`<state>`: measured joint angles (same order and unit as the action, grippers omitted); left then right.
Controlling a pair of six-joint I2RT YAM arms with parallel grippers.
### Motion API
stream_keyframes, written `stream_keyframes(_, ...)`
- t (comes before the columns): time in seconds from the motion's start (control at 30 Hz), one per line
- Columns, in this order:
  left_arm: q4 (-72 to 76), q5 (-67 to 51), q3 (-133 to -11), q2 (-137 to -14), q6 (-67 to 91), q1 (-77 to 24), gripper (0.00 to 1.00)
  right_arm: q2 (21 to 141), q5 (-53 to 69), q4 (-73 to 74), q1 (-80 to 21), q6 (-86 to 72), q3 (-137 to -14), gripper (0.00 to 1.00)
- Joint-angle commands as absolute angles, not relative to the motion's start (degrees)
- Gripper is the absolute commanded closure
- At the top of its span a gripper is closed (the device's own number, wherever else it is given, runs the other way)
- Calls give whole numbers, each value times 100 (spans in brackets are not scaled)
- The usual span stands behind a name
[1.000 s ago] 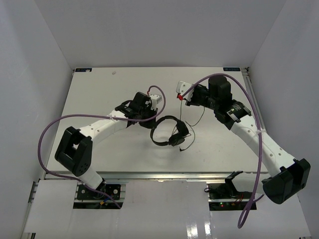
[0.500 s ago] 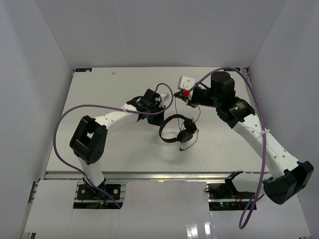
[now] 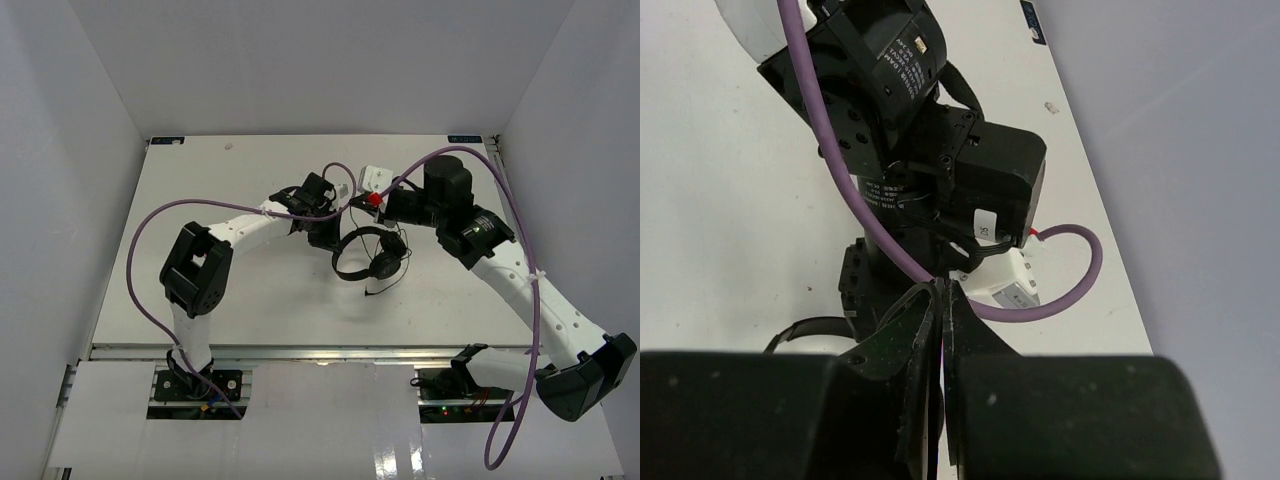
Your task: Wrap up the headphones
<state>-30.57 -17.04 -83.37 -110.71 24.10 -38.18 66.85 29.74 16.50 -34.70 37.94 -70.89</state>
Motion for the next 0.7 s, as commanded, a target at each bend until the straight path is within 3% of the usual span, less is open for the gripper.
stream_keyframes(0.0,-3213,-1935,-8669,-10987,2629,-3853,100,6620,3203,1558,-3493,3798,-7113,92)
stream_keyframes(0.27,-3460,-2190,-9213,-11435,2733,-3874,100,6565,3938,2150,-3533,4394,-7119,92)
stream_keyframes(0.5,-3855,-1953,-9668,-11680,2603,-4008,100,6635,2359,1313,-3532,4035,-7150,92)
stream_keyframes(0.67,-3700,-1858,-9127,-11322,2409,-4062,100,6646,1286,771,-3407,4007,-7146,92)
